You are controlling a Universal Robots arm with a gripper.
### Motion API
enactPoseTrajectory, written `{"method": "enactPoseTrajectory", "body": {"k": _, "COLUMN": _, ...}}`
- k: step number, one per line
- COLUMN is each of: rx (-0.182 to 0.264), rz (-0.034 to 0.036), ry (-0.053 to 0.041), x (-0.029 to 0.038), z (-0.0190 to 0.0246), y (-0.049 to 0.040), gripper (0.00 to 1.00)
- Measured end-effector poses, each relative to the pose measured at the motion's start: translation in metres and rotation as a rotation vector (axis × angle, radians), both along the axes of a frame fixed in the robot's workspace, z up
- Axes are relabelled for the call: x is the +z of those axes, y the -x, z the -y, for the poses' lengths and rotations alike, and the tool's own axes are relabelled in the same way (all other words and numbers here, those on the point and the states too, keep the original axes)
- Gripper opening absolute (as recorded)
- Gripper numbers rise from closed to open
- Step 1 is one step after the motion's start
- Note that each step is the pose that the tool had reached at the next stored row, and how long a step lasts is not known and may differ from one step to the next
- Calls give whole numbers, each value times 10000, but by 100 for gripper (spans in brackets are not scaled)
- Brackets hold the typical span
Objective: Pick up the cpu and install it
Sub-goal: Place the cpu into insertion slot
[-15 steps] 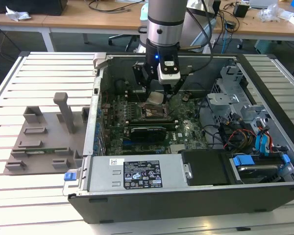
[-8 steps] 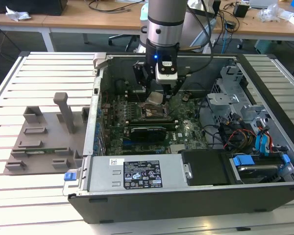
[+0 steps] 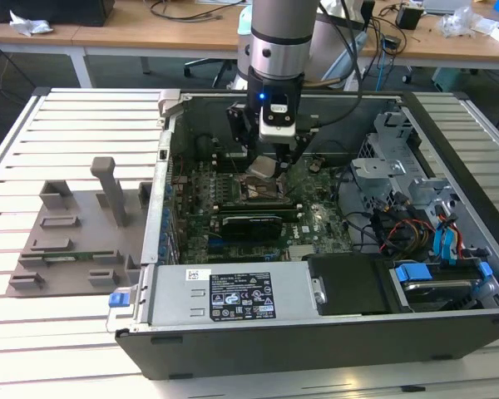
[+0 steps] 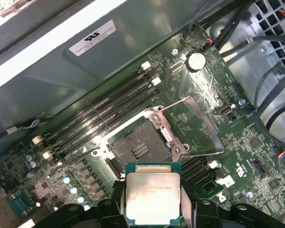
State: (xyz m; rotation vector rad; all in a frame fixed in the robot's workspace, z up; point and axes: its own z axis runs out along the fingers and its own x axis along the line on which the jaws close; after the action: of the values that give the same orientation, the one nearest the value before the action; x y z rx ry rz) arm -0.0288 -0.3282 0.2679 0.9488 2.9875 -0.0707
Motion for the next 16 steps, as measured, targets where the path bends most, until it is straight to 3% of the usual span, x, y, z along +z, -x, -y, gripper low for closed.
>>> {"method": "enactPoseTrajectory", "body": {"k": 12, "rx": -1654, "rz": 0, "ry": 0, "x": -9, "z": 0, "y": 0, "gripper": 55}}
{"method": "enactPoseTrajectory", "body": {"k": 16, "rx": -1998, "rz": 0, "ry": 0, "x": -11, "z": 0, "y": 0, "gripper": 55}}
